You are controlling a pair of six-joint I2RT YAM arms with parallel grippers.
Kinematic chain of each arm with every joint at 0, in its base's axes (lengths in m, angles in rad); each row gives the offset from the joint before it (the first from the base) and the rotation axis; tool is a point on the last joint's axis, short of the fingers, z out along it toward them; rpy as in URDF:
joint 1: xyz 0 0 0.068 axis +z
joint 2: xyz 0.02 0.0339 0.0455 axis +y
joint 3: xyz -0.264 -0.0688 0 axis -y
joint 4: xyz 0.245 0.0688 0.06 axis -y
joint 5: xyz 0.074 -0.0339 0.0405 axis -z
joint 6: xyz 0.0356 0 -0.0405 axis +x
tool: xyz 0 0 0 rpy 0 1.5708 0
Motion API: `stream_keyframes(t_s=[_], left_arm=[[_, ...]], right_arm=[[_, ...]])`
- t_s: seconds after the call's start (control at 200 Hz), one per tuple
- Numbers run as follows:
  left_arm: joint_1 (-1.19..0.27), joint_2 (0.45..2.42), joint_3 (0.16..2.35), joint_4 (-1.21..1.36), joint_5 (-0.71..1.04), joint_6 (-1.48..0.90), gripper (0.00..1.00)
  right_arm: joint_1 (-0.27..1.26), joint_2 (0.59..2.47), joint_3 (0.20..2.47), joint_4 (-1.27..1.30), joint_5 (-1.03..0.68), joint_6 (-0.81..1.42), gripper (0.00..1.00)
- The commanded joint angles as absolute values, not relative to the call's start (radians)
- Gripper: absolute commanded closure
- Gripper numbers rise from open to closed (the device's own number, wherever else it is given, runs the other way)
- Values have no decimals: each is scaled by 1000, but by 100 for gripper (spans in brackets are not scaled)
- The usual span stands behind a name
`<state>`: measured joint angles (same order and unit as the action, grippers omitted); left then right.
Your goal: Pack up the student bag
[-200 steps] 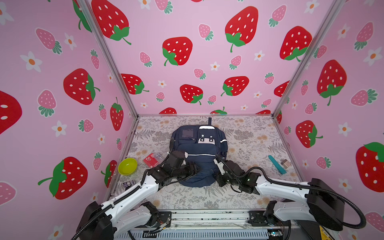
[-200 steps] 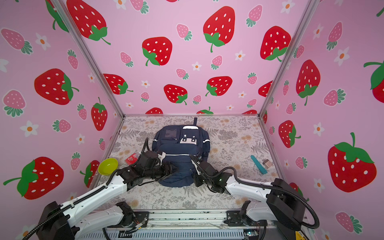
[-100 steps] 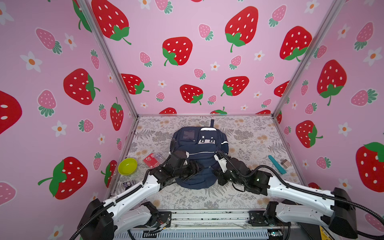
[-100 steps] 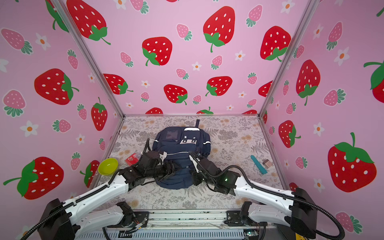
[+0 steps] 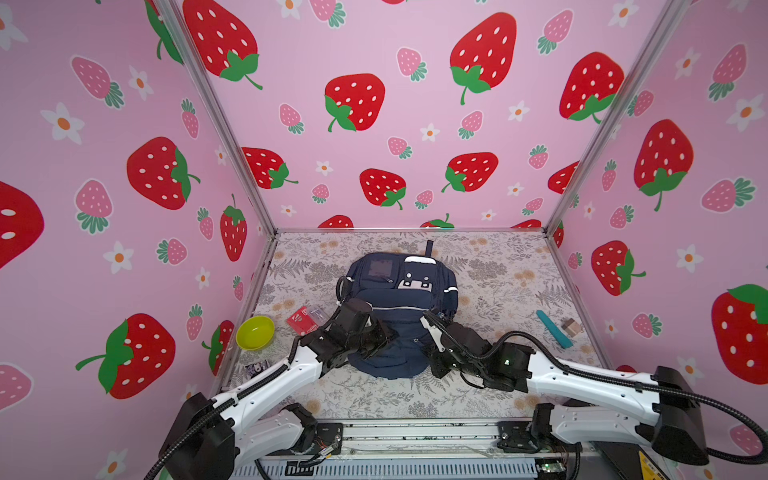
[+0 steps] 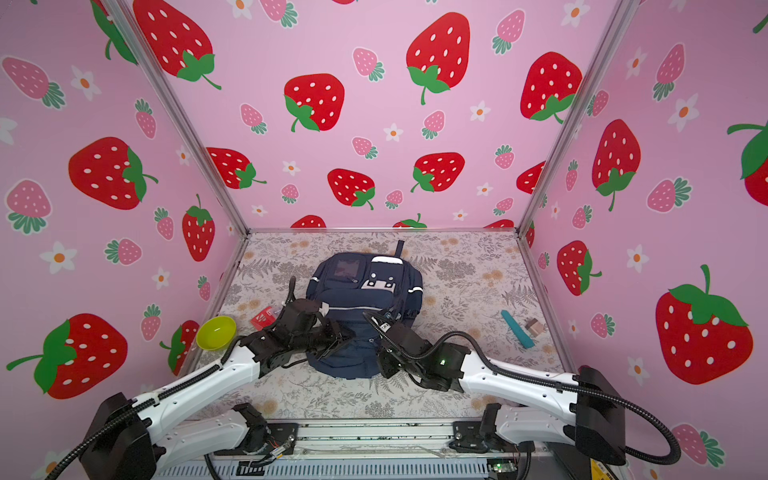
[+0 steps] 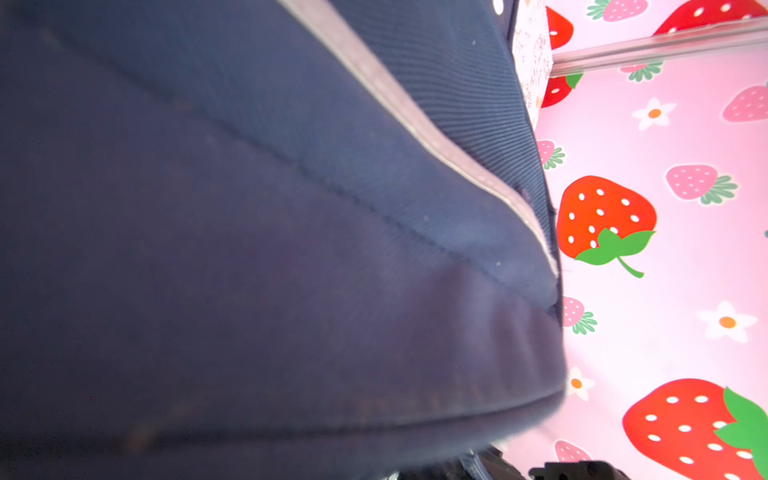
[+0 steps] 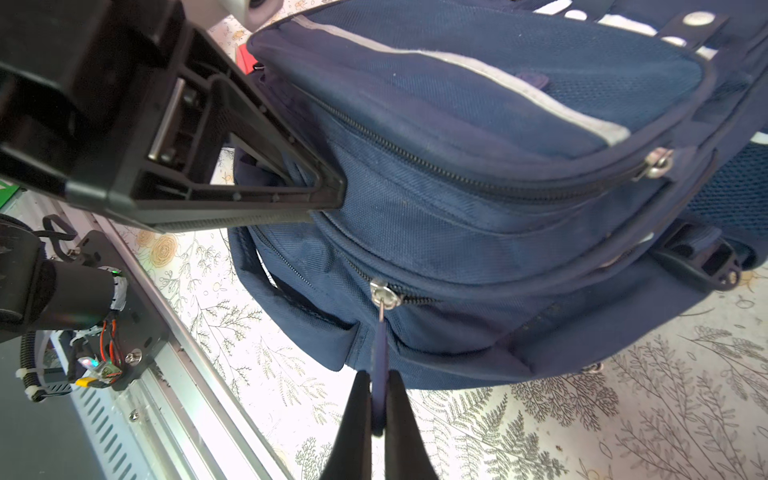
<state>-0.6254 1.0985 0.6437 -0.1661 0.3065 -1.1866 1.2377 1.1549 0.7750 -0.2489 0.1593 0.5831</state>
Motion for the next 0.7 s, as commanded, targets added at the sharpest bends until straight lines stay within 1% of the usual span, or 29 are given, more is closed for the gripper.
stream_keyframes(t_s=[0.0, 0.025, 0.045, 0.055, 0.145, 0.23, 0.52, 0.695], left_arm=[[-591, 1077, 636, -148, 236, -1155, 90], [-588, 1074, 634, -152, 236, -1151, 93], [-585, 1072, 632, -155, 236, -1149, 99], [-584, 1070, 631, -157, 236, -1148, 100], [-577, 1058, 620, -165, 233, -1144, 100], [-574, 1046, 614, -176, 233, -1144, 100], [-568, 992, 624, -242, 240, -1109, 100], [-569, 969, 624, -280, 274, -1078, 100]], right_arm=[[1254, 1077, 779, -264, 191, 601, 100], [1253, 1068, 773, -269, 201, 603, 100], [1252, 1062, 769, -277, 212, 604, 100], [1251, 1060, 768, -279, 217, 604, 100], [1216, 1040, 755, -324, 269, 620, 100], [1142, 1028, 738, -378, 303, 635, 100], [831, 989, 677, -353, 268, 534, 100], [636, 1061, 680, -248, 229, 457, 100]])
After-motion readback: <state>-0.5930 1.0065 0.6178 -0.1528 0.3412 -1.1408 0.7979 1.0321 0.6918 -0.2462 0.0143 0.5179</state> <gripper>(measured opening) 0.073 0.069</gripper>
